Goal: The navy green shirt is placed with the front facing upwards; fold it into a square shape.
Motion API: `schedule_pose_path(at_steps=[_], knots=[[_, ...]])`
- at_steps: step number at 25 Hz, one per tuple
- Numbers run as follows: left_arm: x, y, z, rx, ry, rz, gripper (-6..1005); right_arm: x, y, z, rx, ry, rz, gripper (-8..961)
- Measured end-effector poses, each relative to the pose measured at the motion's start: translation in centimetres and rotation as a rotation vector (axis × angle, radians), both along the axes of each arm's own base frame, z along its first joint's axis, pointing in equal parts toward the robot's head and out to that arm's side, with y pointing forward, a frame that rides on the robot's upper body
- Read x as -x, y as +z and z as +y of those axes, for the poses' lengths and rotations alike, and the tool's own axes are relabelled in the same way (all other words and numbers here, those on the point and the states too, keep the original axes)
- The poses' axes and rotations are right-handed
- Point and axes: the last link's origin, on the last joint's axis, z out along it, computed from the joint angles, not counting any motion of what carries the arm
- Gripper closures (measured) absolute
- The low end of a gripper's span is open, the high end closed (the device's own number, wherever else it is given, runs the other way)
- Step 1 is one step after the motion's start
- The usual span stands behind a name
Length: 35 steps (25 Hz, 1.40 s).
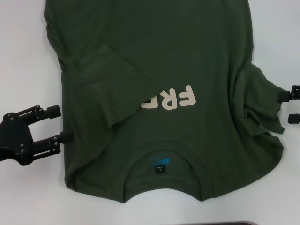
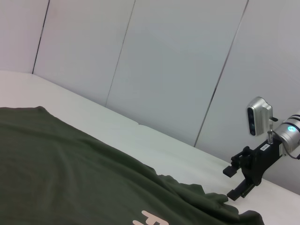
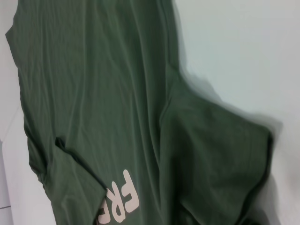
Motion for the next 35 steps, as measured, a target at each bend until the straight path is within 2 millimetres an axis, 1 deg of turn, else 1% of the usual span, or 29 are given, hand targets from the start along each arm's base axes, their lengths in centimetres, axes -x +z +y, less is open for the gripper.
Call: schedule_pose_path(at_steps=[8,18,35], knots=[[0.3,-0.1,0.0,-0.008,0.012,0.007,232,0.3,-0.2,0.7,-0.013,-0.005,0.000,104],[0.7,-0.3,0.2,-0.027,0.038,0.024,232,0.2,-0.7,0.9,-0.016,-0.025,0.002,104],[0.6,-0.6,0.2,-0.031,0.032,0.024,232,0.0,-1.4,1.4,-0.030,-0.037,-0.006,103]])
